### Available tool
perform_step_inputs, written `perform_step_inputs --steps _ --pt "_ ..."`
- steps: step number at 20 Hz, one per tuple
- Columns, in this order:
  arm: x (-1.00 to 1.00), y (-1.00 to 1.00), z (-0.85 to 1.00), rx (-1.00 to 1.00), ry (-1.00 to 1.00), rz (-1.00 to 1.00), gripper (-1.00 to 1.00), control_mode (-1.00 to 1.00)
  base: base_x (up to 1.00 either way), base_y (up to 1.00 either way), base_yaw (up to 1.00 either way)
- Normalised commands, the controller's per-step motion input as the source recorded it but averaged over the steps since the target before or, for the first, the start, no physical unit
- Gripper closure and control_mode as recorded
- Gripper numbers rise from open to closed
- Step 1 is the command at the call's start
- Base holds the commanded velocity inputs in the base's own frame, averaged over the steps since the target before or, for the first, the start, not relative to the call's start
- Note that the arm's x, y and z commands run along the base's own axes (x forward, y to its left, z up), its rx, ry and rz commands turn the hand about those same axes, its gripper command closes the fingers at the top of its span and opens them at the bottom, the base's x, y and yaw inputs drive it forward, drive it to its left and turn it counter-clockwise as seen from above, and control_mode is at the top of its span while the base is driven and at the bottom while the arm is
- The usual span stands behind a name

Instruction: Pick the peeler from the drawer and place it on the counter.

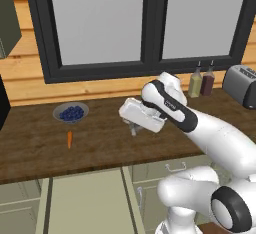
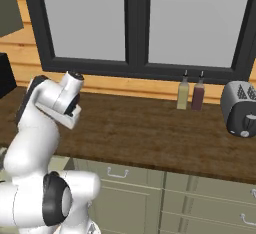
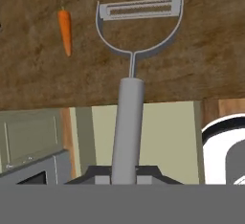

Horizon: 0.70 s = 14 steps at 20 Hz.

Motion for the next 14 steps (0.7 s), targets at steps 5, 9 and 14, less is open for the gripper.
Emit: perform_step_inputs --steps 5,9,14 --pt "0.39 -0.38 0.0 -0.17 0.11 0.05 1.0 -1.0 0.0 0.0 0.0" --pt "0.42 -0.25 -0.01 -0.19 0.09 0.06 1.0 -1.0 0.0 0.0 0.0" --pt "0.36 -0.11 -0.49 -0.13 0.0 0.04 1.0 -1.0 0.0 0.0 0.0"
